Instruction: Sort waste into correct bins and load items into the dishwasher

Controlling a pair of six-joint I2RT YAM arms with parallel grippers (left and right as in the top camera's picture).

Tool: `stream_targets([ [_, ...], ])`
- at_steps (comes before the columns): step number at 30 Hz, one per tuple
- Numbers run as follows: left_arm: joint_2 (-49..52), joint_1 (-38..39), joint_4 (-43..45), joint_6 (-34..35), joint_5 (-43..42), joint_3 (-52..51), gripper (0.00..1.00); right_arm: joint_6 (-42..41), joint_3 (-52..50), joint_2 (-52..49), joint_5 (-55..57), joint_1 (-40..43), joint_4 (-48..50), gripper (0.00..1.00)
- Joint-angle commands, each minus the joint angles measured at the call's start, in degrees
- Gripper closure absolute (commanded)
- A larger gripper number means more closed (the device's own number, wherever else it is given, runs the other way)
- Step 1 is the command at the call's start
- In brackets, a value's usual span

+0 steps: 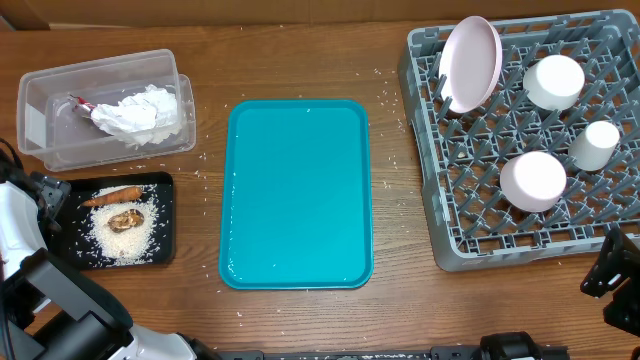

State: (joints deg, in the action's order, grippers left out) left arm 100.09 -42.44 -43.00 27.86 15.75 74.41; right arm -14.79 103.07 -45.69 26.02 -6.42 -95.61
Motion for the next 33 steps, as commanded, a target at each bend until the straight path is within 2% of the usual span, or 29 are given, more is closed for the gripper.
stream_targets([
  [1,-0.1,-0.3,0.2,-1.1,1.2,0.9,0.00,-0.3,0.1,-0.1,0.9,-0.1,0.3,0.00],
  [33,-0.1,-0.3,0.2,-1.1,1.2,0.9,0.00,-0.3,0.0,0.9,0.9,-0.4,0.3,0.00],
])
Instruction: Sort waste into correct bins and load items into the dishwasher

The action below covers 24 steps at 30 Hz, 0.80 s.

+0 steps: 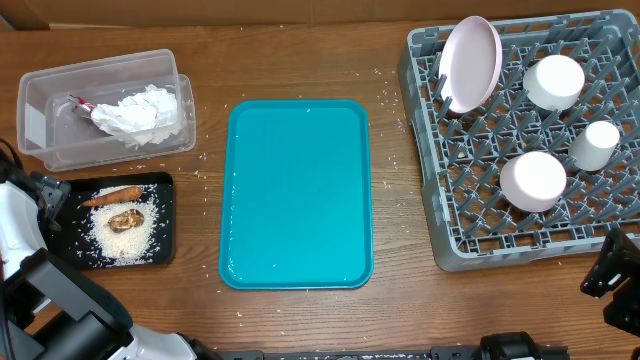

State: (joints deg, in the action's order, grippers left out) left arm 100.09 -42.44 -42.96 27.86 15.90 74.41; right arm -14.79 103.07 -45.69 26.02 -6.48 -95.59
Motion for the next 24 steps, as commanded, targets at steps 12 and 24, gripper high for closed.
stream_targets([
  [12,-0.1,-0.3,0.1,-1.1,1.0,0.9,0.00,-0.2,0.0,10.1,1.0,0.4,0.3,0.00],
  [24,-0.1,-0.3,0.1,-1.1,1.0,0.9,0.00,-0.3,-3.2,19.7,-8.9,0.6,0.8,0.00],
])
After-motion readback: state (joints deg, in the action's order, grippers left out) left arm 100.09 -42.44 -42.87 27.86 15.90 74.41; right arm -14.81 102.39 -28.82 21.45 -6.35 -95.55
